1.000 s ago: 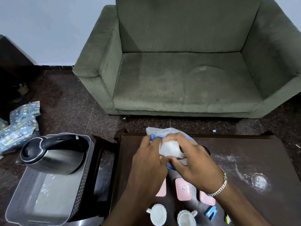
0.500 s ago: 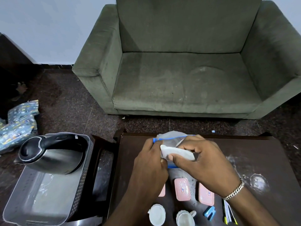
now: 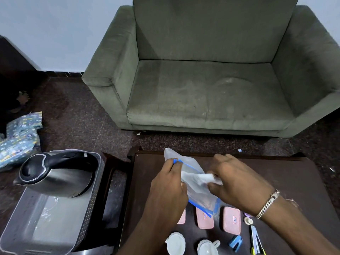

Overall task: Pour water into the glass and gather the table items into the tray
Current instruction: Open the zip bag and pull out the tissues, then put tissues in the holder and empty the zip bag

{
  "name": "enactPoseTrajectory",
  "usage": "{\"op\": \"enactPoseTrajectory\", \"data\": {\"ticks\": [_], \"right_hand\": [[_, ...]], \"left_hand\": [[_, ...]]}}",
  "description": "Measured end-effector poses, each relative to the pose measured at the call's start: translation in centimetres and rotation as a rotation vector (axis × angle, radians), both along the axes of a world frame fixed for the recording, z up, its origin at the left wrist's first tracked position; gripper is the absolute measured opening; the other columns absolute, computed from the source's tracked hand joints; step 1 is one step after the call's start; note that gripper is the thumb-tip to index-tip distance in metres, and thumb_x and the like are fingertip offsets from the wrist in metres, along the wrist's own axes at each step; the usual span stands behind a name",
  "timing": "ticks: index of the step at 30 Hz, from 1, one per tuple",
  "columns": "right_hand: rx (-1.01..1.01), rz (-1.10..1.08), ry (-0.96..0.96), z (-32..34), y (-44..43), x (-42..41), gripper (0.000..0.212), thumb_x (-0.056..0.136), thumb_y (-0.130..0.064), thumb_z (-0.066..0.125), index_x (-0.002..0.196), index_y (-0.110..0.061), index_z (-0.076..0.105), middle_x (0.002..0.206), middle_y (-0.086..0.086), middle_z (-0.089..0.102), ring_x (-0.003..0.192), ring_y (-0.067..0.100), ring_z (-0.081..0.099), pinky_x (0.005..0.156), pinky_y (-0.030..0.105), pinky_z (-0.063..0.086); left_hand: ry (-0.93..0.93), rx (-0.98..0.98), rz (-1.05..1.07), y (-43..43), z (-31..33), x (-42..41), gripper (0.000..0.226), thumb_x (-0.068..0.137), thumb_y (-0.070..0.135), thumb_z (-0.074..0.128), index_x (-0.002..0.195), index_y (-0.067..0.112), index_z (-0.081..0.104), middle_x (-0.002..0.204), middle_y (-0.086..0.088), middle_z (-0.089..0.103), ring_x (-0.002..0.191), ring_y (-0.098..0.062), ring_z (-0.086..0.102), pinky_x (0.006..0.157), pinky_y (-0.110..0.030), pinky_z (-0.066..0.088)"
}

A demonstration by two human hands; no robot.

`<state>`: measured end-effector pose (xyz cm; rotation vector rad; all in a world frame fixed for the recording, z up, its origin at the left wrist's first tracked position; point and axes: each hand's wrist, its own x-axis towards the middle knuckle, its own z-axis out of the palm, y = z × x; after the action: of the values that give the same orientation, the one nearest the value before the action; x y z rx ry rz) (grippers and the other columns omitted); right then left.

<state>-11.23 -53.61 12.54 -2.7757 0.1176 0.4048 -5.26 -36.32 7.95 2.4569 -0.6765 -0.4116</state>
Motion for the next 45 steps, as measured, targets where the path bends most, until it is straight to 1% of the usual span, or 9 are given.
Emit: {"op": "enactPoseTrajectory", "data": {"ticks": [6,10,15,17,23,27,30,35,45], "right_hand": [[0.023,-0.139,-0.242,1.7,-1.4,-1.2,0.021,0.085,-0.028,0.063,0.101,-0.031,0.049,0.077,-0.011,0.061,0.076,0.028,0.067,0.062,0.038,0.053],[0.082,-0.158,-0.404,4.3,-4.0,-2.0,0.044,0.078,-0.006,0.079,0.112,-0.032,0.071,0.086,-0.034,0.066,0.074,-0.011,0.061,0.072,0.003,0.043],[1.04,-0.615,-0.561,5.0,-8.9,-2.2,0.028,0.075,-0.006,0.075,0.102,-0.01,0.076,0.086,0.003,0.078,0.063,0.012,0.068,0.051,0.019,0.052],[1.17,-0.773,-0.484,2.3,-10.9,-2.1,0.033,0.07,-0.003,0.074,0.103,0.001,0.073,0.088,0.014,0.076,0.064,0.017,0.066,0.048,0.02,0.05],[0.942,-1.012,-0.242,-8.7,-14.1,-3.3,0.032,0.072,0.008,0.074,0.104,0.007,0.072,0.094,0.028,0.073,0.064,0.024,0.063,0.049,0.02,0.054],[0.694,-0.991,-0.179,-13.3,-14.4,-4.3,0.024,0.08,0.012,0.07,0.093,-0.007,0.077,0.067,-0.004,0.075,0.054,0.005,0.064,0.052,0.016,0.052],[0.517,-0.959,-0.159,-16.1,-14.4,-4.5,0.033,0.077,0.004,0.074,0.08,-0.029,0.079,0.078,-0.006,0.078,0.072,0.009,0.071,0.072,0.025,0.056],[0.381,-0.922,-0.127,-18.7,-13.7,-4.1,0.032,0.077,0.006,0.067,0.081,-0.023,0.081,0.078,0.001,0.078,0.076,0.014,0.069,0.058,0.001,0.043],[0.144,-0.815,0.014,-22.6,-11.2,-1.5,0.035,0.078,-0.002,0.06,0.089,-0.029,0.081,0.109,0.009,0.068,0.102,0.036,0.066,0.089,0.037,0.052]], "left_hand": [[0.02,0.019,0.064,0.3,-0.7,0.4,0.055,0.081,0.004,0.053,0.132,0.024,0.058,0.13,0.009,0.052,0.105,-0.02,0.062,0.086,-0.031,0.047],[0.004,0.041,0.075,0.7,-1.3,0.9,0.051,0.081,0.004,0.055,0.13,0.016,0.061,0.134,0.003,0.055,0.11,-0.023,0.063,0.088,-0.034,0.048],[0.008,0.063,0.088,0.8,-1.7,1.1,0.047,0.081,0.01,0.051,0.127,0.011,0.062,0.135,-0.001,0.056,0.107,-0.026,0.064,0.086,-0.035,0.049],[0.017,0.06,0.07,0.7,-1.9,1.0,0.051,0.079,0.013,0.047,0.128,0.011,0.062,0.135,-0.001,0.056,0.11,-0.025,0.063,0.089,-0.034,0.049],[0.053,0.062,0.066,0.2,-2.0,0.6,0.045,0.082,0.006,0.054,0.126,0.013,0.06,0.135,0.004,0.053,0.105,-0.025,0.063,0.087,-0.036,0.048],[0.065,0.078,0.06,0.1,-2.2,0.5,0.043,0.083,0.005,0.054,0.125,0.013,0.06,0.134,0.002,0.053,0.105,-0.026,0.063,0.087,-0.038,0.049],[0.058,0.086,0.05,-0.1,-2.4,0.3,0.041,0.083,0.005,0.054,0.123,0.013,0.06,0.133,0.003,0.053,0.104,-0.026,0.063,0.086,-0.038,0.049],[0.05,0.088,0.05,-0.2,-2.6,0.1,0.042,0.084,0.005,0.054,0.124,0.014,0.06,0.133,0.003,0.053,0.104,-0.026,0.063,0.086,-0.037,0.047],[0.042,0.08,0.046,-0.6,-2.6,-0.2,0.044,0.084,0.006,0.055,0.127,0.013,0.06,0.135,0.002,0.054,0.105,-0.027,0.063,0.088,-0.039,0.049]]}}
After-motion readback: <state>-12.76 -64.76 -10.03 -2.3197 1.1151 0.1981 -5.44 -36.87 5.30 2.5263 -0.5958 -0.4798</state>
